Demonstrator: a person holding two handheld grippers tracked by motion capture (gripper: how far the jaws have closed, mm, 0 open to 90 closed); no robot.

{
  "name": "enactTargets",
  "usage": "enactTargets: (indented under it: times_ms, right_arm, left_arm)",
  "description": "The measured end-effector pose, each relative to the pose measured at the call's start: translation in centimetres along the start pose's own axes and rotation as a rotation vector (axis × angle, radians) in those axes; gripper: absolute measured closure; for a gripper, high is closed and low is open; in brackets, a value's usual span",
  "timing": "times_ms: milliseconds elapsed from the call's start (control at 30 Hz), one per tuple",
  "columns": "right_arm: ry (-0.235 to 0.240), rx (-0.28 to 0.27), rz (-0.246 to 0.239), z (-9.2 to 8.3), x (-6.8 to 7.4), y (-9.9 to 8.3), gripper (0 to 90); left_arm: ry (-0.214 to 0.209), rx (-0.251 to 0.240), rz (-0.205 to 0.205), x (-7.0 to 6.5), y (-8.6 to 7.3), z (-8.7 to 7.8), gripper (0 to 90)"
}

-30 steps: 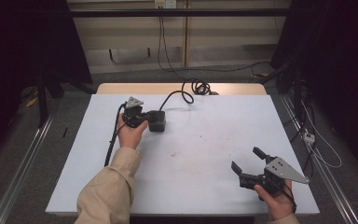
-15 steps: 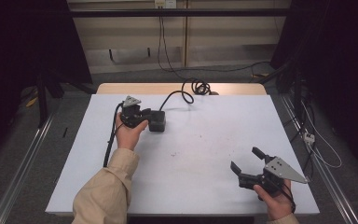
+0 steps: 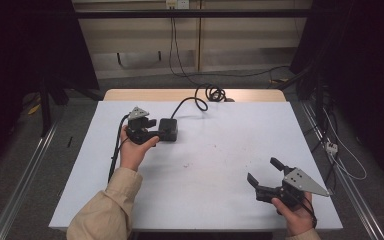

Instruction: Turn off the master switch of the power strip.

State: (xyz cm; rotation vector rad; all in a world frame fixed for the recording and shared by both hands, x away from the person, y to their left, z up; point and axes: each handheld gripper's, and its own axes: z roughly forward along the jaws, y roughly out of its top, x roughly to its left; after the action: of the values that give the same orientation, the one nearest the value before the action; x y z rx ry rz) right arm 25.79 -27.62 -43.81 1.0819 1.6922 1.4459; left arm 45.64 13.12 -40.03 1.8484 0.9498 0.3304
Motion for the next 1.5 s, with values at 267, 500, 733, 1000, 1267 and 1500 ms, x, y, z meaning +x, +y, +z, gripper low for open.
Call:
enactTargets:
  times_ms: [267,500,733,1000,1267,1500]
  right_arm:
    - [-0.003,0.002,0.002,0.0,0.0,0.0,4.9]
    - [0.003,0.004,-0.001,0.0,0.0,-0.1,4.9]
    - [0.002,0.002,0.004,0.0,0.0,0.0,4.9]
    - [0.005,0.003,0.004,0.0,0.1,-0.1,4.9]
    - [0.008,0.007,-0.002,0.1,0.1,-0.1,4.9]
    - [0.009,0.01,0.001,0.1,0.2,-0.2,5.0]
  left_arm:
    - [-0.023,0.003,0.012,-0.4,-1.1,-1.4,17.7]
    - [-0.039,-0.021,0.028,-0.7,-2.2,-2.7,13.9]
    - [-0.053,-0.026,0.041,-0.8,-3.7,-4.0,11.1]
    - [-0.054,-0.023,0.048,-0.7,-5.2,-5.5,10.0]
    - [-0.046,-0.031,0.041,-0.1,-6.4,-7.0,9.3]
    - [-0.043,-0.032,0.047,0.0,-7.3,-7.8,8.8]
